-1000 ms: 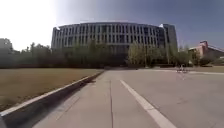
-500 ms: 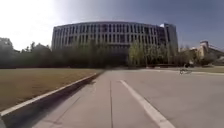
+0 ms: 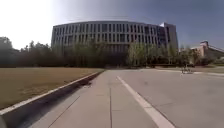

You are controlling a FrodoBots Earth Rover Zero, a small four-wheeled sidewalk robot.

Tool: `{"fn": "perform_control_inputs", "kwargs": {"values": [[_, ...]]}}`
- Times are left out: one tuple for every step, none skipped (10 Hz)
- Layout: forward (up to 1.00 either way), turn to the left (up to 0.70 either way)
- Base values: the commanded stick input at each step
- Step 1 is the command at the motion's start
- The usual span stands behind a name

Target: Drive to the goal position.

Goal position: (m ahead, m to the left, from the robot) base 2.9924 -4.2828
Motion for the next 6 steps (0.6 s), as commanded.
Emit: {"fn": "perform_control_inputs", "kwargs": {"values": [[0.7, 0.0], [0.7, 0.0], [0.7, 0.0], [0.7, 0.0], [0.7, 0.0], [0.7, 0.0]]}}
